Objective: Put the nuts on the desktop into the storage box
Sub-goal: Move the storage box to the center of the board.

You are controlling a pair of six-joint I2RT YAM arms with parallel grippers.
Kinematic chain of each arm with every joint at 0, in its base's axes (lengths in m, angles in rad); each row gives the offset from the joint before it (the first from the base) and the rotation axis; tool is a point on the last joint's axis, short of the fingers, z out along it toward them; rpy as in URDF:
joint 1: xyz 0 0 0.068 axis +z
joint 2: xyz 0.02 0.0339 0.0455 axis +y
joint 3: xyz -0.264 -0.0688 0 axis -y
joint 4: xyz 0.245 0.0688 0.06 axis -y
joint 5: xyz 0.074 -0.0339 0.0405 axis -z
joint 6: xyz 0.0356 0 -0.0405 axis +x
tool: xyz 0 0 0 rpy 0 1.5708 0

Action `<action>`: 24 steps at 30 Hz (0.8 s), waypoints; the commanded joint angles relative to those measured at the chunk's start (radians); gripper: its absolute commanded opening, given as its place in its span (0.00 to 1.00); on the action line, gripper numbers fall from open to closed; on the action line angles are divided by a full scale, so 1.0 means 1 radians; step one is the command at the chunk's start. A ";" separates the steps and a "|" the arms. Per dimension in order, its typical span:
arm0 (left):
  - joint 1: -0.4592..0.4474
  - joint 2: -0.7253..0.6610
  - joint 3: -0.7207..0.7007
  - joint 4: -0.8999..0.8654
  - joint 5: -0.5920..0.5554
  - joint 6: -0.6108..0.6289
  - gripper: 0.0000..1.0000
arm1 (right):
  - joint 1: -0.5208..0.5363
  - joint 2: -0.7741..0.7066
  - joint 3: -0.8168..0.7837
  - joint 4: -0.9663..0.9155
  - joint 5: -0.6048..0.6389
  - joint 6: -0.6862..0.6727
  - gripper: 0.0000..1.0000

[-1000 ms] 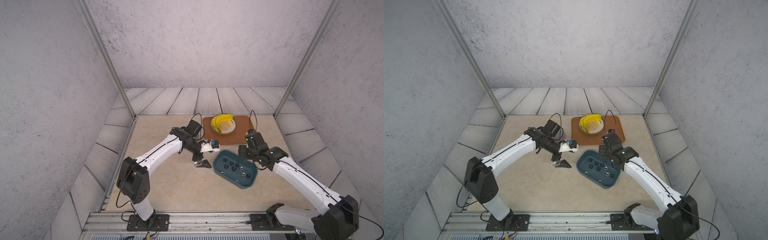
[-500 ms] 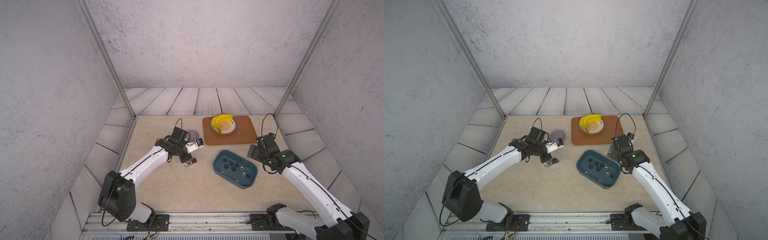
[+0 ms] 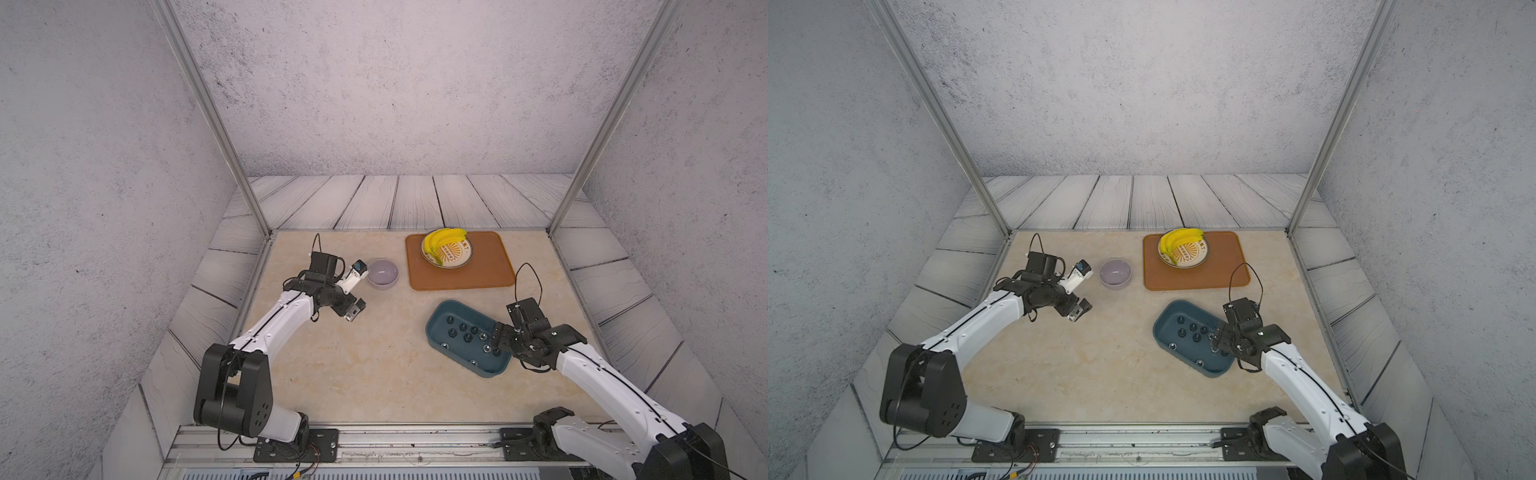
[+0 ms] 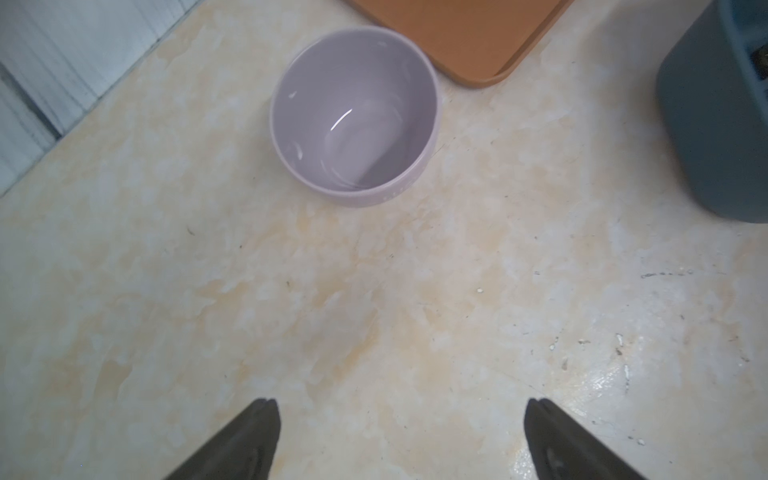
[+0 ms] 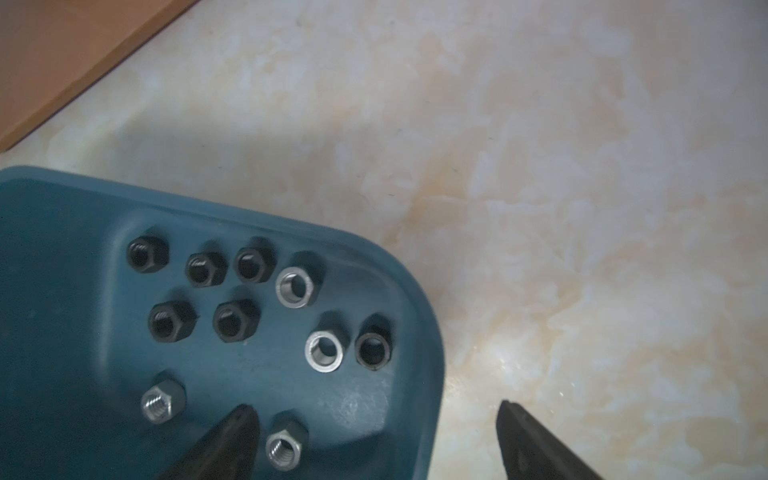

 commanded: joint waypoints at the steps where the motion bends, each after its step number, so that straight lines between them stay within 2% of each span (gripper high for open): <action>1: 0.042 -0.039 -0.034 0.023 0.017 -0.018 0.98 | -0.005 0.022 -0.017 0.097 -0.084 -0.095 0.87; 4: 0.082 -0.070 -0.064 0.036 0.068 -0.021 0.98 | -0.003 0.067 -0.014 0.130 -0.113 -0.149 0.77; 8: 0.106 -0.102 -0.090 0.063 0.080 -0.022 0.98 | -0.004 0.151 0.035 0.127 -0.160 -0.219 0.66; 16: 0.143 -0.099 -0.109 0.076 0.094 -0.038 0.98 | -0.003 0.264 0.097 0.232 -0.326 -0.285 0.61; 19: 0.166 -0.092 -0.110 0.077 0.077 -0.041 0.98 | -0.001 0.291 0.116 0.280 -0.428 -0.287 0.60; 24: 0.193 -0.084 -0.110 0.061 0.098 -0.016 0.98 | 0.016 0.325 0.134 0.347 -0.515 -0.280 0.59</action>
